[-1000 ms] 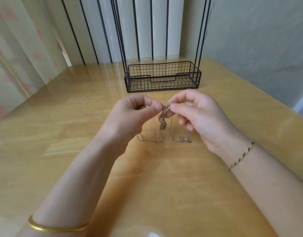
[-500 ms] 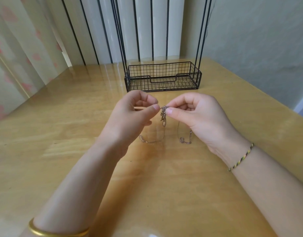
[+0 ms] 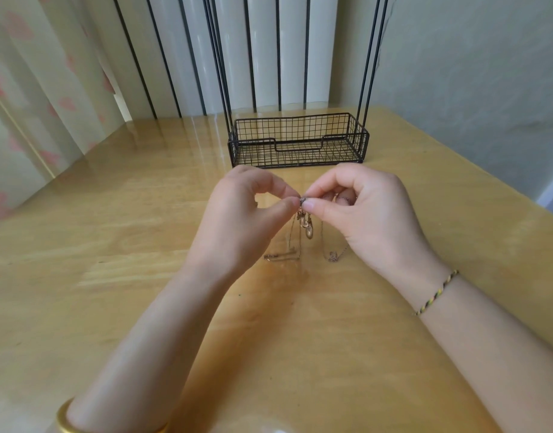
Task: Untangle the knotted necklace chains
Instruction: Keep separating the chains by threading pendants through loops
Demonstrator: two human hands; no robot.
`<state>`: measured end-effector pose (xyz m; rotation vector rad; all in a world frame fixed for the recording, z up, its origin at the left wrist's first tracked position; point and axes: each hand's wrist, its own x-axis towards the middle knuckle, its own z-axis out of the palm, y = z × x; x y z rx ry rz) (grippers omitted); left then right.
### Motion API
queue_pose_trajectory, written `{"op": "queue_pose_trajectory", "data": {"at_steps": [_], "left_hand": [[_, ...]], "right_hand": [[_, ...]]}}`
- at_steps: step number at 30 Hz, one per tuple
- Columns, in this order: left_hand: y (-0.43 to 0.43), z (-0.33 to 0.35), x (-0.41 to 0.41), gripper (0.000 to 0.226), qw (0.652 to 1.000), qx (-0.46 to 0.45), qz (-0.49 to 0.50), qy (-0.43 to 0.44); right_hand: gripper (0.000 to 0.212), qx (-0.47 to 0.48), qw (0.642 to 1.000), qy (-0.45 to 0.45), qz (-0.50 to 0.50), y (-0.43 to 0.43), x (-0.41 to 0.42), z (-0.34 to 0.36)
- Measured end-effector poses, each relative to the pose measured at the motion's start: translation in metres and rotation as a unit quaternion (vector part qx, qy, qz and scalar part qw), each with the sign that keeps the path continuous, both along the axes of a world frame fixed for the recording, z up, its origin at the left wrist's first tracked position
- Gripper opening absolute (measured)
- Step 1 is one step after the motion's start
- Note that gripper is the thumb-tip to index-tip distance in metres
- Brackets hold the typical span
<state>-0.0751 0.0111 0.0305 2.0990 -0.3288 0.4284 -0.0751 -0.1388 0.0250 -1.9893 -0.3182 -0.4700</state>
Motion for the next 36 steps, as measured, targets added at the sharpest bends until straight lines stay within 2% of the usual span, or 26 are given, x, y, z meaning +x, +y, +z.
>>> {"op": "queue_pose_trajectory", "data": {"at_steps": [5, 10, 12, 15, 17, 19, 22, 27, 29, 36], "left_hand": [[-0.0008, -0.0069, 0.0038, 0.004, 0.992, 0.088, 0.020, -0.090], [-0.0022, -0.0076, 0.0058, 0.007, 0.987, 0.099, 0.049, -0.116], [-0.0040, -0.0061, 0.0045, 0.011, 0.994, 0.062, 0.031, -0.080], [-0.0057, -0.0039, 0.0023, 0.020, 0.999, -0.028, -0.006, 0.027], [-0.0038, -0.0052, 0.0049, 0.030, 0.989, -0.099, -0.032, 0.101], [-0.0034, -0.0048, 0.0053, 0.025, 0.973, -0.152, -0.051, 0.165], [-0.0042, -0.0035, 0.0042, 0.020, 0.962, -0.179, -0.058, 0.198], [-0.0026, -0.0026, 0.0023, 0.025, 0.986, -0.099, -0.023, 0.135], [-0.0040, -0.0012, 0.0005, 0.017, 0.991, -0.084, -0.013, 0.100], [-0.0037, -0.0025, 0.0017, 0.017, 0.994, -0.068, -0.018, 0.079]], "right_hand": [[0.010, -0.018, 1.000, -0.011, -0.006, 0.0018, -0.0007, -0.0001], [0.010, 0.053, 0.998, 0.023, 0.037, 0.0018, -0.0011, 0.0008], [0.012, 0.101, 0.992, 0.042, 0.058, 0.0014, -0.0008, 0.0004], [0.013, 0.135, 0.986, 0.060, 0.077, 0.0006, -0.0004, 0.0003], [0.011, 0.117, 0.988, 0.056, 0.081, 0.0008, -0.0006, 0.0005], [0.009, 0.080, 0.992, 0.044, 0.082, 0.0013, -0.0006, 0.0004], [0.014, 0.020, 0.997, 0.016, 0.074, 0.0019, -0.0006, 0.0008], [0.012, -0.031, 0.998, 0.034, 0.053, 0.0025, -0.0010, 0.0015], [0.015, -0.023, 0.996, 0.067, 0.054, 0.0016, -0.0001, 0.0006], [0.014, 0.134, 0.977, 0.138, 0.089, 0.0005, 0.0007, -0.0010]]}}
